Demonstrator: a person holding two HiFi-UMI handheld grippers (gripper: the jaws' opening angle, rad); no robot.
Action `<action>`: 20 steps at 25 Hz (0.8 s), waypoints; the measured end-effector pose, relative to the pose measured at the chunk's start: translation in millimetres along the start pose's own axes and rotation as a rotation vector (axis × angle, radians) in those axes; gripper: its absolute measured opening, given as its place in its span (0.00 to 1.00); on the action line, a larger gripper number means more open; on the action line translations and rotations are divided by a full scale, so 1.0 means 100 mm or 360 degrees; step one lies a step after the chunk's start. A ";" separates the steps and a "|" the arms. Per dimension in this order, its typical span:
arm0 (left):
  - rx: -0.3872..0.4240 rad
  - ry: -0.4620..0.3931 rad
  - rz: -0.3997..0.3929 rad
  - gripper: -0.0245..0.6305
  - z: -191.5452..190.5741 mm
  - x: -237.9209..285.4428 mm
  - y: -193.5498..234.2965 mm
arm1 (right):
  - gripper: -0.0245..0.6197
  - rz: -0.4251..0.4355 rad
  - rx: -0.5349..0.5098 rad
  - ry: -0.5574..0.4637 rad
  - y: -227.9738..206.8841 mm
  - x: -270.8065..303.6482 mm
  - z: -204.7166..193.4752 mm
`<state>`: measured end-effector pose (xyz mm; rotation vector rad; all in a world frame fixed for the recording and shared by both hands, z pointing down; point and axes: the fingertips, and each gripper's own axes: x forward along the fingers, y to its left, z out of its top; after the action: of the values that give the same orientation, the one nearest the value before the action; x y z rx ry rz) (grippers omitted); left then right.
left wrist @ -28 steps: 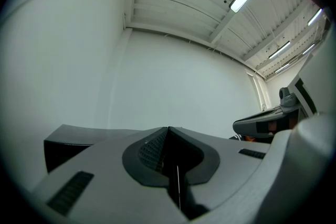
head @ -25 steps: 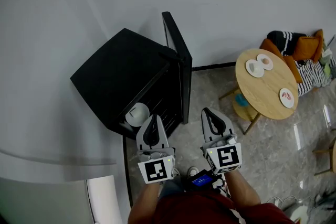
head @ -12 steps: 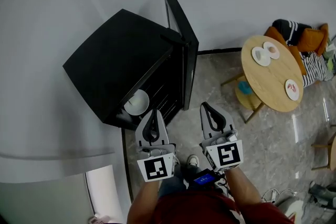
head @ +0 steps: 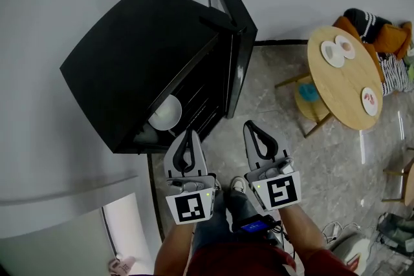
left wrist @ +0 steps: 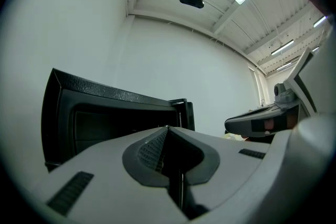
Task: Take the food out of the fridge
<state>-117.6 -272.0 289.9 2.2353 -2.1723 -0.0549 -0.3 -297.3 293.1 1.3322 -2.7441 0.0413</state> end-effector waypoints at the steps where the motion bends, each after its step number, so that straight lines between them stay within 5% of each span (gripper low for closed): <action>1: 0.0000 0.0007 0.0001 0.06 -0.06 0.02 0.02 | 0.07 -0.0004 0.0019 -0.0024 0.00 0.04 -0.01; 20: -0.0005 0.0118 -0.0071 0.06 -1.40 0.01 0.18 | 0.07 0.0008 0.0108 0.0027 0.22 0.39 -1.12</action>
<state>-129.7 -274.4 430.2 2.2463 -2.0840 0.0238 -33.9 -307.2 408.9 1.3348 -2.7553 0.1464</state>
